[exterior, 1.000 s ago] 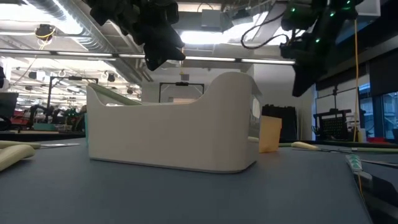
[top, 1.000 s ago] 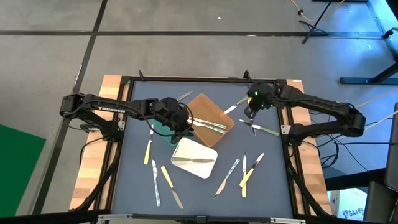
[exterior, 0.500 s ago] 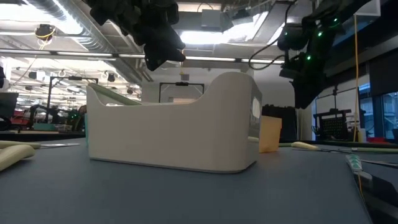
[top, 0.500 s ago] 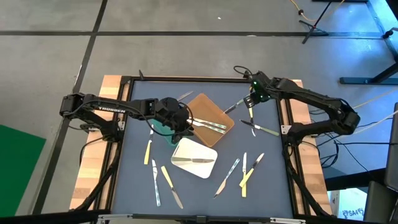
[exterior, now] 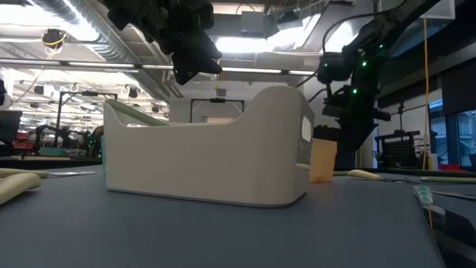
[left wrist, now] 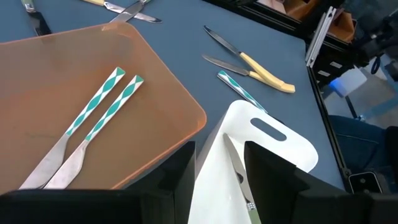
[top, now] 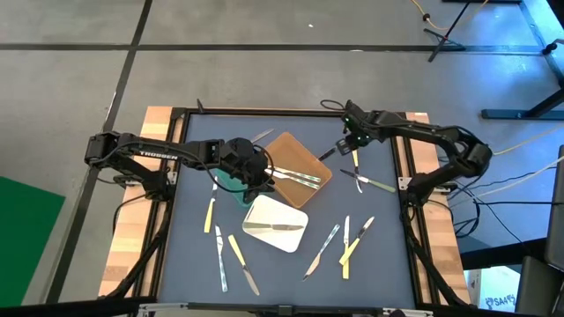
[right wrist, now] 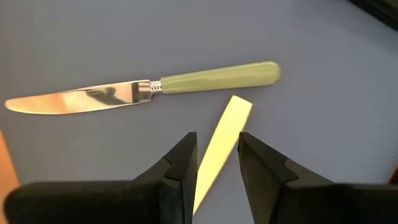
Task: Sort silverware by color (type)
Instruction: Put the yellow table knife into the green bin
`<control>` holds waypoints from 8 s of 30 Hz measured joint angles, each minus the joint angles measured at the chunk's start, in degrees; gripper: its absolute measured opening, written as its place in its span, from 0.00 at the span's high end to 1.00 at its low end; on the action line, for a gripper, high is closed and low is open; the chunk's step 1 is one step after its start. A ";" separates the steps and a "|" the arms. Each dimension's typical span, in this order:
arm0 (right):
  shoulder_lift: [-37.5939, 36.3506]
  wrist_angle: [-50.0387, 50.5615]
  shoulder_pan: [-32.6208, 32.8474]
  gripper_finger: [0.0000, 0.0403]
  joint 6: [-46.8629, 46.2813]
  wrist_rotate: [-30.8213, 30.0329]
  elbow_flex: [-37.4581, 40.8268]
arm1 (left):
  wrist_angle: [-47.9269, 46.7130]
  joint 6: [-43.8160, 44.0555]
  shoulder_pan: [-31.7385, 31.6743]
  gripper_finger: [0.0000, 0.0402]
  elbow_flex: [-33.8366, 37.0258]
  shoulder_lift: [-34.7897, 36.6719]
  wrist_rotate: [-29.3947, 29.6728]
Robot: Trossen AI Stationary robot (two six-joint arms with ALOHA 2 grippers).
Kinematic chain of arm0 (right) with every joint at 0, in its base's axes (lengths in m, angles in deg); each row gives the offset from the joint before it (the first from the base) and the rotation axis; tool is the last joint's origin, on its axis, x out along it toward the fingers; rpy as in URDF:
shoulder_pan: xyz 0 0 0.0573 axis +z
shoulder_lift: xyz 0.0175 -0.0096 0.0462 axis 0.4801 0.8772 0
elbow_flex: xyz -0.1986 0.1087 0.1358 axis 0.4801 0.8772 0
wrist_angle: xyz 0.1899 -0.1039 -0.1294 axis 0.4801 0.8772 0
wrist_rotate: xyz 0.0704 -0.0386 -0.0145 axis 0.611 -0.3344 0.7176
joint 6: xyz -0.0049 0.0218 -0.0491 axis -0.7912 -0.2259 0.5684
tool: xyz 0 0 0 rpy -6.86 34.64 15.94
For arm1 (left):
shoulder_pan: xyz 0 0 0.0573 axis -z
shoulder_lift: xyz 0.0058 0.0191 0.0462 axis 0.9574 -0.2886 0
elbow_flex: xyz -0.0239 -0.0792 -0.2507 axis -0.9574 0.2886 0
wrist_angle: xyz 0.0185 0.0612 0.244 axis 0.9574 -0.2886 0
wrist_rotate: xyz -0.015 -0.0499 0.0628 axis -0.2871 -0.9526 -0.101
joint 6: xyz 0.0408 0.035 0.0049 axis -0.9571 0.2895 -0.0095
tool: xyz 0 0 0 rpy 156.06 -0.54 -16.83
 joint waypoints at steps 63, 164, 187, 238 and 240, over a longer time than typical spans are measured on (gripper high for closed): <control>8.29 0.71 -0.35 0.74 -9.83 -0.97 -0.04 | -0.01 0.02 0.01 0.67 -0.02 -0.02 0.06; 5.23 -4.16 -0.42 0.91 -4.59 -4.03 0.11 | -0.01 -0.06 0.02 0.67 -0.02 -0.02 1.64; -6.27 -33.20 -0.37 0.90 -0.60 10.96 -0.04 | 10.33 -2.59 0.00 0.67 -0.02 -0.02 23.73; -1.69 -76.54 26.52 0.91 3.92 -7.58 -0.11 | 34.22 -10.41 -4.81 0.67 -0.02 -3.31 31.36; -1.07 -76.50 26.69 0.91 3.94 -7.87 -0.11 | 35.19 -11.86 -4.81 0.67 -0.02 -4.26 31.37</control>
